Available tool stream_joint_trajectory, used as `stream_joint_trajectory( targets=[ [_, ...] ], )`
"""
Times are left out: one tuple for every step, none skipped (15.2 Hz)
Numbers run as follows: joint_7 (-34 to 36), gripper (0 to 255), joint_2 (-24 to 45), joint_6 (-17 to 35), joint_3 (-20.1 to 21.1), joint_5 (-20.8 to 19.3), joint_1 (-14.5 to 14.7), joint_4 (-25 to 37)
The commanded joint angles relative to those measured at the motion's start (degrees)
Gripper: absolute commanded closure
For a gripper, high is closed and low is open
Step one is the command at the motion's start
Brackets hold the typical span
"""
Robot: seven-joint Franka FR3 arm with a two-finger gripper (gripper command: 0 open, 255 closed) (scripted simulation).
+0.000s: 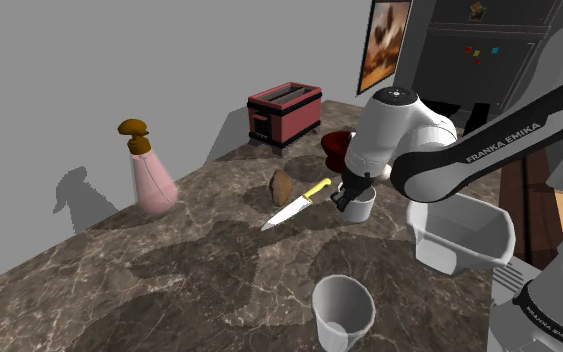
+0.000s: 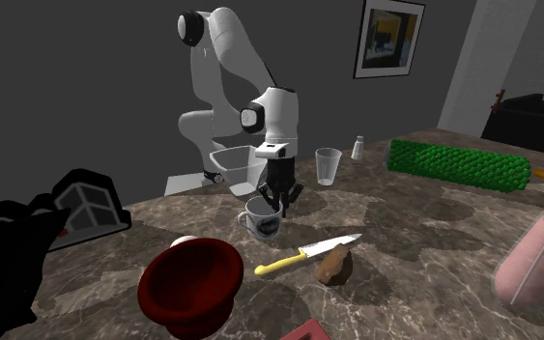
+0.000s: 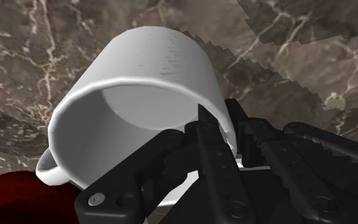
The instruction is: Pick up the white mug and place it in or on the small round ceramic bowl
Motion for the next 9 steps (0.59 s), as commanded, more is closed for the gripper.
stream_joint_trajectory(
  targets=[
    [-0.6, 255, -0.7, -0.9, -0.2, 0.7, 0.3, 0.2],
    [-1.1, 255, -1.4, -1.7, -0.5, 1.3, 0.6, 0.5],
    [-1.6, 255, -2.0, -2.6, -0.7, 1.8, 0.8, 0.8],
    [-2.1, 255, -2.7, -3.5, -0.9, 2.3, 1.1, 1.0],
    [-2.6, 255, -3.3, -4.4, -1.1, 2.8, 1.3, 1.3],
    [-3.0, 255, -3.9, -5.2, -1.3, 3.3, 1.5, 1.6],
    [-3.4, 255, -4.5, -6.1, -1.5, 3.7, 1.7, 2.0],
    [-3.8, 255, -5.1, -7.0, -1.7, 4.1, 1.9, 2.3],
    [-4.1, 255, -5.6, -7.9, -1.9, 4.4, 2.1, 2.7]
  ],
)
